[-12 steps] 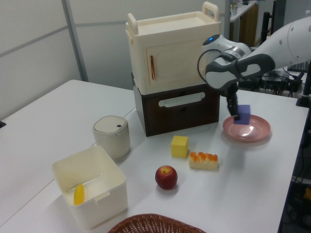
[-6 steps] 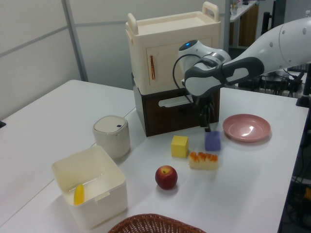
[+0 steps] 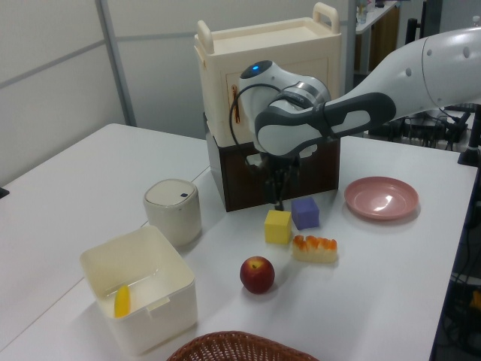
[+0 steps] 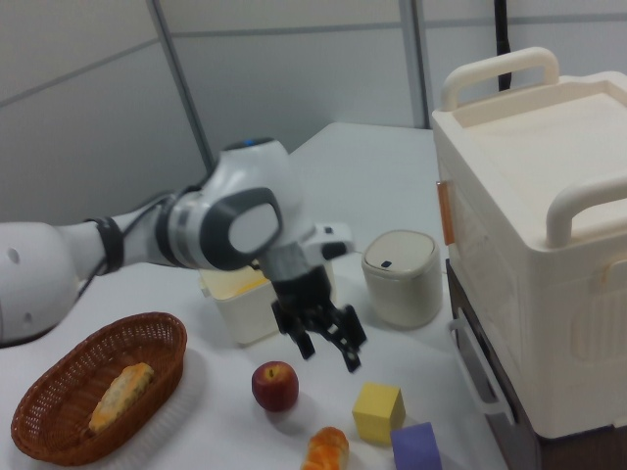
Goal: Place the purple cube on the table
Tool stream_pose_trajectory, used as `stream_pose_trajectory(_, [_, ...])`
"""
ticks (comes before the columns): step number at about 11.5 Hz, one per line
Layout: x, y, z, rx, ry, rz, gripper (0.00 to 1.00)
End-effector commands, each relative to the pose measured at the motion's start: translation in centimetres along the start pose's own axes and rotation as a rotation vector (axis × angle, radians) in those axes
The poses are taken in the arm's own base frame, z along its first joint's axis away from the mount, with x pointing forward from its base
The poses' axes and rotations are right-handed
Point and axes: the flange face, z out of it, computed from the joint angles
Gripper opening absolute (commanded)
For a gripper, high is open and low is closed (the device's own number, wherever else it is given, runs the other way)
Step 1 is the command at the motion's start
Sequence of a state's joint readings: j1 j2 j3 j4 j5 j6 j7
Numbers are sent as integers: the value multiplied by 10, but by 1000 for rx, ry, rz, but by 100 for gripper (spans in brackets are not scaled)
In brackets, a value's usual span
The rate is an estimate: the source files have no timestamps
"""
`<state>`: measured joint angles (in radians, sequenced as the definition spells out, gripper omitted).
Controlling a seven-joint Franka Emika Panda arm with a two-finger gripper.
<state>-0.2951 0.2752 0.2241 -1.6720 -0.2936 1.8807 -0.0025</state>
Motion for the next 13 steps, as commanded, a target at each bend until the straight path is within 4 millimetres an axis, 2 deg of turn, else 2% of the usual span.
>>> stream_pose_trajectory(1, [-15, -46, -58, -1, 49, 127, 100])
stream_pose_trajectory(2, [-20, -59, -73, 18, 65, 140, 100])
stream_pose_trajectory(4, [-38, -69, -103, 75, 61, 149, 100])
stream_pose_trajectory(6, [-55, -87, -125, 107, 39, 130, 100])
stream_pose_trajectory(10, [-86, -84, -165, 180, 45, 131, 100])
stream_pose_trajectory(13, [-93, -83, -171, 181, 45, 120, 100])
